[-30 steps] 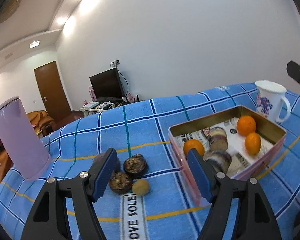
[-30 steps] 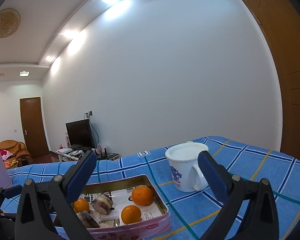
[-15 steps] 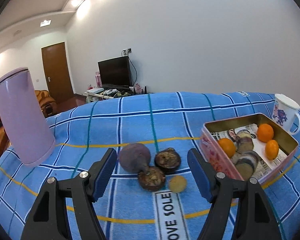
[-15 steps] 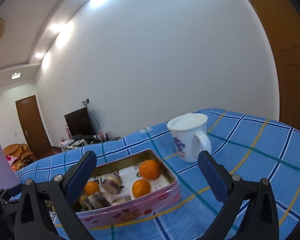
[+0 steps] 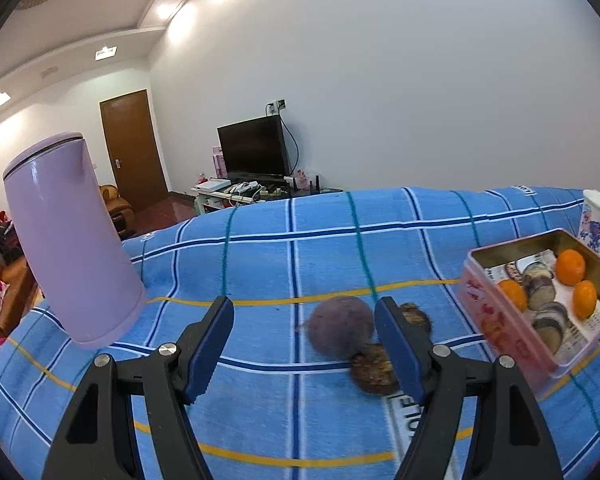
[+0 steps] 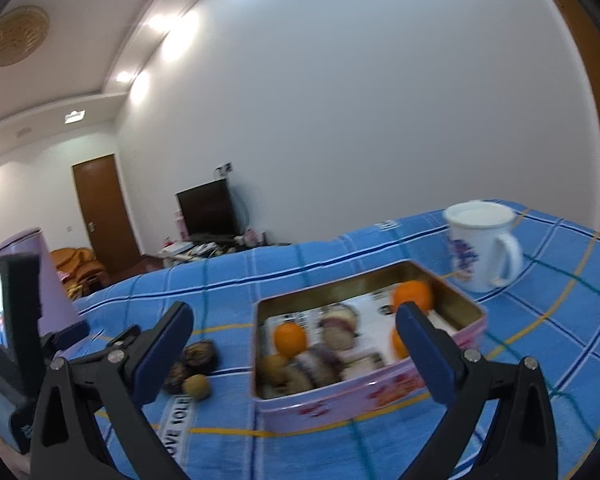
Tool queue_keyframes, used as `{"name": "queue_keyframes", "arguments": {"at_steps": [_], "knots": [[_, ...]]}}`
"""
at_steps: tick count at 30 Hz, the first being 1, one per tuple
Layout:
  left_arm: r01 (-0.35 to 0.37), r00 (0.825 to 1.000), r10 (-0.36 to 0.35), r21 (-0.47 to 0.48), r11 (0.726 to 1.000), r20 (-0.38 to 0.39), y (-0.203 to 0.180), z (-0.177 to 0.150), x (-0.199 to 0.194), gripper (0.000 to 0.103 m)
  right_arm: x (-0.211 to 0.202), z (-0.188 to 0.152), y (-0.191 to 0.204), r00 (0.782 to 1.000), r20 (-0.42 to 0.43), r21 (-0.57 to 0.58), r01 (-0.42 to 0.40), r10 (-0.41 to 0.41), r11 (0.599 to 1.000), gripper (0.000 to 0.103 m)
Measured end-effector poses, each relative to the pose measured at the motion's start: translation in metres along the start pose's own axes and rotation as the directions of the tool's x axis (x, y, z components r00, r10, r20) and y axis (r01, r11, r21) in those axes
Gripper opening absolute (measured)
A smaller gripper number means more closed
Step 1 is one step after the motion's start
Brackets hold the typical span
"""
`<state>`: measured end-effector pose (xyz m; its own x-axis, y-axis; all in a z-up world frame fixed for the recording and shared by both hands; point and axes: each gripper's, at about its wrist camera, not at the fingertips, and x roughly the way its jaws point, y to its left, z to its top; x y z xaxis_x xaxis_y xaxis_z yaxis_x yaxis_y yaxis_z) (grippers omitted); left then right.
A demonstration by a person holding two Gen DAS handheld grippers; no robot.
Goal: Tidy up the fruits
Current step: 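Grasp the small yellow-green round fruit with the right tool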
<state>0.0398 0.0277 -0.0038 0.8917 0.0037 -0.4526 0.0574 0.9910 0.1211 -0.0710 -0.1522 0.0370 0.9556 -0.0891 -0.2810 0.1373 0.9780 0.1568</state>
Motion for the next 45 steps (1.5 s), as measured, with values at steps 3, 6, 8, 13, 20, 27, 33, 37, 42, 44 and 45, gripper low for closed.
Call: {"name": "queue_keyframes", "arguments": {"at_steps": [3, 6, 8, 13, 20, 27, 33, 37, 42, 44, 45], "knots": [[-0.054, 0.998, 0.054, 0.001, 0.999, -0.009, 0.016, 0.001, 0.007, 0.074, 0.005, -0.003, 0.014, 1.0, -0.015, -0.021, -0.024, 0.024, 0.999, 0.103], [-0.137, 0.99, 0.136, -0.038, 0.99, -0.041, 0.042, 0.003, 0.019, 0.074, 0.012, -0.006, 0.026, 0.997, -0.045, -0.033, -0.06, 0.058, 0.998, 0.103], [-0.183, 0.981, 0.178, -0.073, 0.98, -0.075, 0.06, 0.004, 0.028, 0.074, 0.02, -0.008, 0.034, 0.994, -0.078, -0.05, -0.08, 0.076, 0.996, 0.103], [-0.229, 0.967, 0.209, -0.141, 0.963, -0.142, 0.089, 0.002, 0.041, 0.074, 0.044, -0.015, 0.058, 0.971, -0.202, -0.119, -0.15, 0.124, 0.982, 0.07], [-0.212, 0.97, 0.191, -0.136, 0.968, -0.151, 0.093, 0.003, 0.043, 0.074, 0.093, -0.032, 0.078, 0.873, -0.455, -0.112, -0.255, 0.179, 0.96, 0.042], [-0.193, 0.973, 0.171, -0.135, 0.972, -0.157, 0.09, 0.004, 0.044, 0.074, 0.12, -0.043, 0.084, 0.817, -0.561, -0.154, -0.26, 0.132, 0.953, 0.039], [-0.191, 0.972, 0.167, -0.143, 0.971, -0.167, 0.091, 0.002, 0.045, 0.074, 0.136, -0.05, 0.086, 0.771, -0.623, -0.162, -0.293, 0.133, 0.942, 0.036], [-0.181, 0.974, 0.158, -0.136, 0.974, -0.164, 0.089, 0.003, 0.045, 0.074, 0.137, -0.052, 0.091, 0.765, -0.628, -0.177, -0.322, 0.146, 0.93, 0.028], [-0.147, 0.98, 0.124, -0.15, 0.978, -0.156, 0.091, 0.003, 0.045, 0.074, 0.115, -0.044, 0.088, 0.801, -0.543, -0.116, -0.371, 0.254, 0.921, 0.028], [-0.122, 0.986, 0.101, -0.158, 0.98, -0.135, 0.09, 0.004, 0.044, 0.074, 0.101, -0.036, 0.08, 0.829, -0.467, -0.081, -0.388, 0.309, 0.918, 0.028], [-0.1, 0.99, 0.081, -0.159, 0.982, -0.117, 0.088, 0.004, 0.042, 0.074, 0.094, -0.032, 0.075, 0.845, -0.422, -0.063, -0.389, 0.329, 0.919, 0.028]]}}
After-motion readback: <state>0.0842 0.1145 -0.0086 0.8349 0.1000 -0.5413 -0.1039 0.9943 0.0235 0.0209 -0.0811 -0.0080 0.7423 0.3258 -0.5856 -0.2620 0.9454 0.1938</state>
